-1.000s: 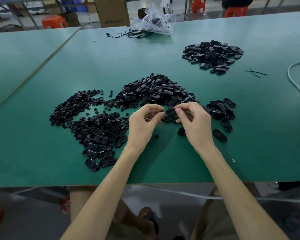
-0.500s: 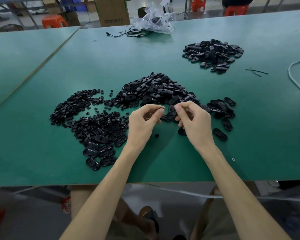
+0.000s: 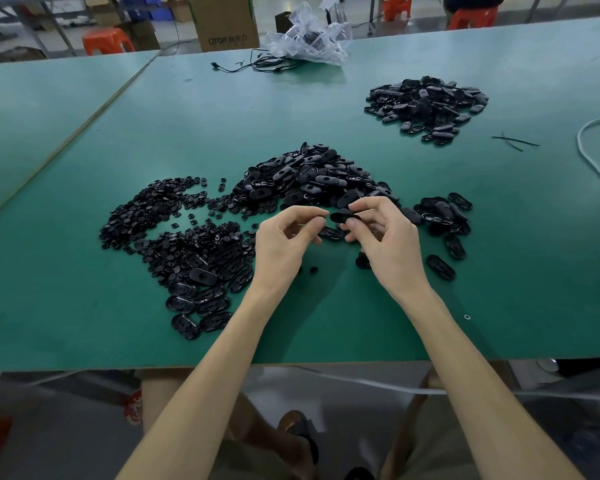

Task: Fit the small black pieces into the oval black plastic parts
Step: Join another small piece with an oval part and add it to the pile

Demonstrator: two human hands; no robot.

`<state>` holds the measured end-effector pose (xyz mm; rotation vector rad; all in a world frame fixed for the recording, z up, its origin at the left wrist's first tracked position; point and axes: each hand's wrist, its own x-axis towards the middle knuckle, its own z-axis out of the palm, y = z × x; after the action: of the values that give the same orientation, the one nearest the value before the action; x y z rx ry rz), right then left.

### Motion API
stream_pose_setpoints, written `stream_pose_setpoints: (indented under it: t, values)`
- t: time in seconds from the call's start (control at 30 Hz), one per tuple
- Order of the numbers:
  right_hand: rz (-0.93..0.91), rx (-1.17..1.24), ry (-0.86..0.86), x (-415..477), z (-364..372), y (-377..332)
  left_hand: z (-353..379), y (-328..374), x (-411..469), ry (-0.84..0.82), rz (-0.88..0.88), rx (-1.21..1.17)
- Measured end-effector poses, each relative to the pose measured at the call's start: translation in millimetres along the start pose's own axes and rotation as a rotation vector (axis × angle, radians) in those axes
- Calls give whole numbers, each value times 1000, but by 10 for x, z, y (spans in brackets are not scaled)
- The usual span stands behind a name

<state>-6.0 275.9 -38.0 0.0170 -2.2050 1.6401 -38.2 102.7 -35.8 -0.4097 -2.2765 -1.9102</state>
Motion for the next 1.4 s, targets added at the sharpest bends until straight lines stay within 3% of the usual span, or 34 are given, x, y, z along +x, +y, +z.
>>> stream_pose_setpoints:
  t: [0.97, 1.4]
  values:
    - [-13, -45, -28, -4, 9, -7, 8, 8, 10, -2, -9, 58]
    - [-50, -57, -28, -10, 0, -22, 35, 6, -2, -222, 24, 41]
